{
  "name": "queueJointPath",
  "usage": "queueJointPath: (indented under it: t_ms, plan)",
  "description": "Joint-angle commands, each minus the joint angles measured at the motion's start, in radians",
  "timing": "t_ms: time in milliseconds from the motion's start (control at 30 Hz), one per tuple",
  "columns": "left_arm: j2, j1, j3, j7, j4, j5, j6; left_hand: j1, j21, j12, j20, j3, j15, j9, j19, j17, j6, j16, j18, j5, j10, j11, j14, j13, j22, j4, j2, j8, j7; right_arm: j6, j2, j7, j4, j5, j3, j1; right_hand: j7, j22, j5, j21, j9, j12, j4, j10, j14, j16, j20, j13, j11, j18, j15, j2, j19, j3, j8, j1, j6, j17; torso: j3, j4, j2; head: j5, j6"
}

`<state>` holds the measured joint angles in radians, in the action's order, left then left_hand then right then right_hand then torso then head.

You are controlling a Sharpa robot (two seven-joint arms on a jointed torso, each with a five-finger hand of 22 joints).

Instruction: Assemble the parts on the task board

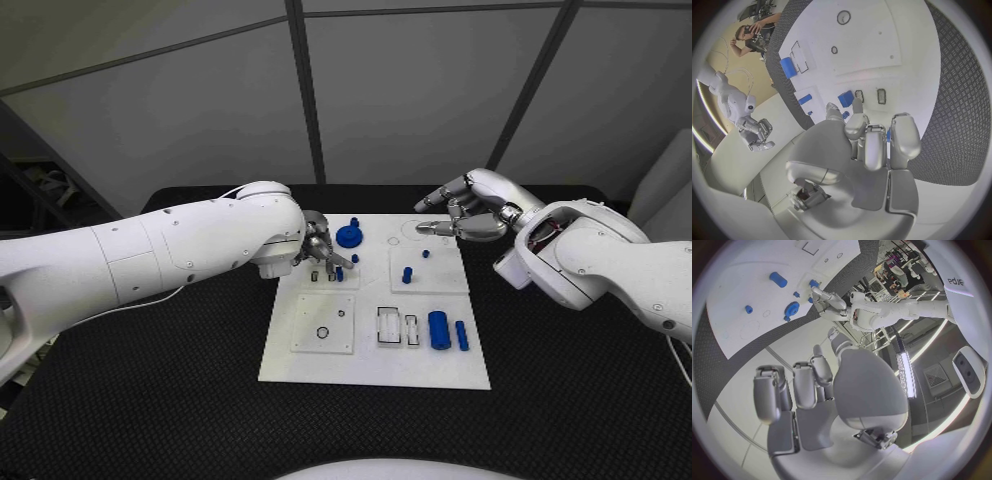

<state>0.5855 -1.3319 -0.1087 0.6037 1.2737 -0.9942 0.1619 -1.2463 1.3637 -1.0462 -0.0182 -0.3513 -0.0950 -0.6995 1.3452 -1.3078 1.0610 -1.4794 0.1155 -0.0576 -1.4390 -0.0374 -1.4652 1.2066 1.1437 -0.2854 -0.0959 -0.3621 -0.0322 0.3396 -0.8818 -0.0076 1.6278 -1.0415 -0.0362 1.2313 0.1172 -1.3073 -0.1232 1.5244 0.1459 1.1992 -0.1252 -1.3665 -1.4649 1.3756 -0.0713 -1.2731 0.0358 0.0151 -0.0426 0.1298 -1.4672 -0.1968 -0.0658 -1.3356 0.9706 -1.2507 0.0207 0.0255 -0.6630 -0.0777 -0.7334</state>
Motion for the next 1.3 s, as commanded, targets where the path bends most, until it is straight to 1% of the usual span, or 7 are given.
queueJointPath:
  t_ms: [33,533,567,667,867,1067,1300]
  plan:
    - [-0.004,-0.002,0.0,0.006,-0.003,-0.008,0.025,-0.007,0.005,0.008,-0.002,0.009,0.002,-0.005,-0.006,-0.144,-0.006,-0.002,-0.032,0.0,-0.002,0.002,-0.077,0.003,-0.001,0.001,0.002,0.004,-0.001,0.002,0.002,-0.001,-0.001,0.002,-0.001,0.002,0.001,-0.202,-0.003,-0.004,0.001,-0.006,-0.003,0.005,-0.03,-0.005,0.001,0.001,-0.002,0.002,0.001,-0.003,-0.062,-0.004,-0.003,-0.003,0.005,0.001,0.0004,-0.0005,-0.001,0.0,-0.002]
    - [-0.017,-0.002,0.0,0.0,-0.011,-0.008,0.04,-0.041,0.003,0.026,-0.004,0.031,0.004,-0.036,-0.014,-0.143,-0.007,-0.001,-0.03,-0.012,-0.001,0.003,-0.076,0.018,-0.003,0.013,-0.01,0.014,-0.001,-0.002,0.01,-0.011,-0.01,0.002,-0.001,0.002,0.001,-0.202,-0.006,-0.004,0.002,-0.006,-0.005,0.005,-0.03,-0.006,0.001,0.001,-0.002,0.002,0.0,-0.004,-0.062,-0.004,-0.003,-0.002,0.005,0.002,-0.0002,0.0007,-0.001,0.003,-0.006]
    - [-0.018,-0.002,0.0,0.0,-0.011,-0.008,0.041,-0.046,0.003,0.027,-0.004,0.033,0.004,-0.039,-0.015,-0.143,-0.007,-0.001,-0.03,-0.017,-0.001,0.003,-0.076,0.019,-0.003,0.015,-0.012,0.015,-0.002,-0.002,0.01,-0.011,-0.011,0.002,-0.001,0.002,0.001,-0.202,-0.006,-0.004,0.002,-0.006,-0.005,0.005,-0.03,-0.006,0.001,0.001,-0.002,0.002,0.0,-0.004,-0.062,-0.004,-0.003,-0.002,0.005,0.002,-0.0003,0.0002,-0.001,0.003,-0.006]
    - [-0.019,-0.002,0.0,0.001,-0.011,-0.008,0.046,-0.065,0.002,0.034,-0.004,0.042,0.003,-0.052,-0.017,-0.144,-0.008,-0.001,-0.03,-0.088,-0.002,0.003,-0.076,0.027,-0.001,0.022,-0.015,0.022,-0.001,-0.003,0.012,-0.012,-0.012,0.002,-0.001,0.002,0.0,-0.201,-0.007,-0.004,0.002,-0.006,-0.006,0.005,-0.03,-0.006,0.002,0.001,-0.002,0.002,0.0,-0.004,-0.062,-0.004,-0.002,-0.001,0.005,0.002,-0.0005,-0.0008,-0.001,0.005,-0.007]
    - [-0.02,-0.002,0.0,0.0,-0.01,-0.008,0.055,-0.083,0.002,0.041,-0.004,0.049,0.003,-0.064,-0.018,-0.145,-0.006,-0.002,-0.029,-0.108,-0.004,0.002,-0.076,0.035,0.0,0.031,-0.018,0.029,0.0,-0.006,0.014,-0.013,-0.014,0.002,-0.001,0.002,0.0,-0.201,-0.007,-0.004,0.002,-0.006,-0.006,0.005,-0.03,-0.006,0.002,0.001,-0.002,0.002,0.0,-0.004,-0.062,-0.004,-0.002,-0.001,0.005,0.002,-0.0009,-0.0013,-0.001,0.006,-0.009]
    - [-0.019,-0.002,0.0,-0.003,-0.008,-0.005,0.052,-0.131,0.002,0.053,-0.002,0.077,0.0,-0.079,-0.019,-0.148,-0.005,-0.004,-0.029,-0.137,-0.006,-0.002,-0.077,0.044,0.003,0.058,-0.045,0.042,0.004,-0.007,0.015,-0.013,-0.016,0.002,-0.001,0.002,0.0,-0.201,-0.007,-0.004,0.002,-0.006,-0.006,0.005,-0.03,-0.006,0.002,0.001,-0.002,0.002,0.0,-0.004,-0.062,-0.004,-0.002,-0.001,0.005,0.002,-0.0009,-0.0009,-0.001,0.006,-0.011]
    - [-0.013,-0.002,0.0,-0.011,-0.001,0.021,0.031,-0.227,0.001,0.064,0.003,0.132,-0.005,-0.093,-0.021,-0.151,-0.01,-0.006,-0.029,-0.142,-0.009,-0.008,-0.078,0.053,0.005,0.129,-0.094,0.057,0.011,-0.009,0.016,-0.014,-0.018,0.002,-0.001,0.002,0.0,-0.201,-0.007,-0.004,0.002,-0.006,-0.006,0.005,-0.03,-0.006,0.002,0.001,-0.002,0.002,0.0,-0.004,-0.062,-0.004,-0.002,-0.001,0.005,0.002,-0.0008,-0.0015,-0.002,0.005,-0.013]
